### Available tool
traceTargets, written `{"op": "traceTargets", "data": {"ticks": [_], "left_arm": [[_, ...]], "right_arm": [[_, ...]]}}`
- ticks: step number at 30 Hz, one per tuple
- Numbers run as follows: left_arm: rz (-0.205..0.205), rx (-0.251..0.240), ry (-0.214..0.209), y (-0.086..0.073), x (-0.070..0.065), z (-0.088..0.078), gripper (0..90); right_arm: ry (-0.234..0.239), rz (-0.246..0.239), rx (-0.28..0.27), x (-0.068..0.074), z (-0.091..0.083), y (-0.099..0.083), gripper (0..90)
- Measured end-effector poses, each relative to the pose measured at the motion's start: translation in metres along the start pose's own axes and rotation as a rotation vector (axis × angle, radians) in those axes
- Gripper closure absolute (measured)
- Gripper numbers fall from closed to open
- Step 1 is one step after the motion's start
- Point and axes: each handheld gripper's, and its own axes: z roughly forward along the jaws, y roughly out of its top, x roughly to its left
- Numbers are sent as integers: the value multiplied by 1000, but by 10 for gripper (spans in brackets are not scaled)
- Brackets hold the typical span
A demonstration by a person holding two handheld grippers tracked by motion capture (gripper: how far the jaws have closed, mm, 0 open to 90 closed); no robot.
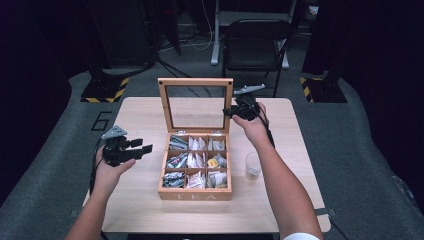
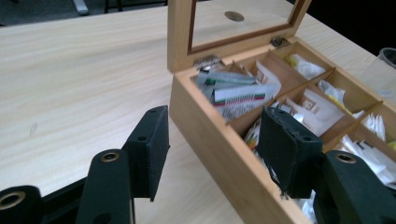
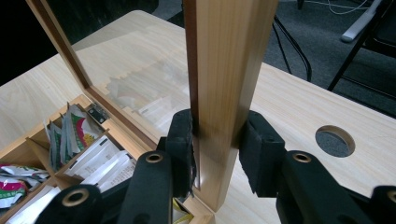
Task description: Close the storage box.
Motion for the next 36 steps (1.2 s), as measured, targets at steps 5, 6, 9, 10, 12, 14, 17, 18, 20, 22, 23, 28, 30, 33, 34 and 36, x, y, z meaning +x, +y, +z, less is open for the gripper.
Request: {"op": "traceTargets", "data": {"ticks": [5, 6, 9, 10, 12, 14, 17, 18, 20, 22, 23, 28, 30, 33, 34, 36], "left_arm": [[28, -5, -11, 26, 0, 5, 435], [37, -7, -11, 31, 1, 7, 435], [37, -4, -14, 44, 1, 12, 436], [36, -5, -24, 49, 1, 14, 436], [37, -11, -28, 55, 1, 16, 437], [40, -13, -29, 61, 1, 18, 437], [27, -15, -46, 69, 3, 20, 440], [30, -15, -43, 71, 3, 21, 441], [33, -15, -42, 76, 4, 22, 448], [28, -14, -42, 82, 6, 23, 455], [34, -14, -36, 84, 6, 24, 458], [46, -31, -24, 97, 8, 32, 474], [56, -30, -15, 101, 9, 36, 479], [59, -30, -4, 106, 11, 41, 497], [63, -32, 0, 107, 11, 42, 503], [69, -31, 2, 108, 11, 45, 513]], "right_arm": [[10, -8, -20, 1, -3, -4, 659], [11, -12, -22, 1, -3, -4, 659], [12, -13, -27, 2, -4, -6, 658], [14, -10, -28, 2, -4, -6, 657], [17, -15, -33, 2, -5, -7, 656], [19, -9, -36, 3, -6, -8, 655], [19, -6, -37, 4, -7, -9, 654], [18, -9, -38, 4, -7, -9, 653], [20, -18, -41, 4, -7, -9, 653], [14, -10, -41, 6, -7, -10, 652], [11, -18, -45, 6, -7, -10, 653], [-8, -11, -57, 8, -7, -12, 652], [-11, -13, -57, 8, -7, -12, 652], [-9, -15, -55, 9, -8, -12, 652], [-8, -16, -53, 9, -8, -12, 652], [-8, -17, -52, 9, -8, -12, 652]]}}
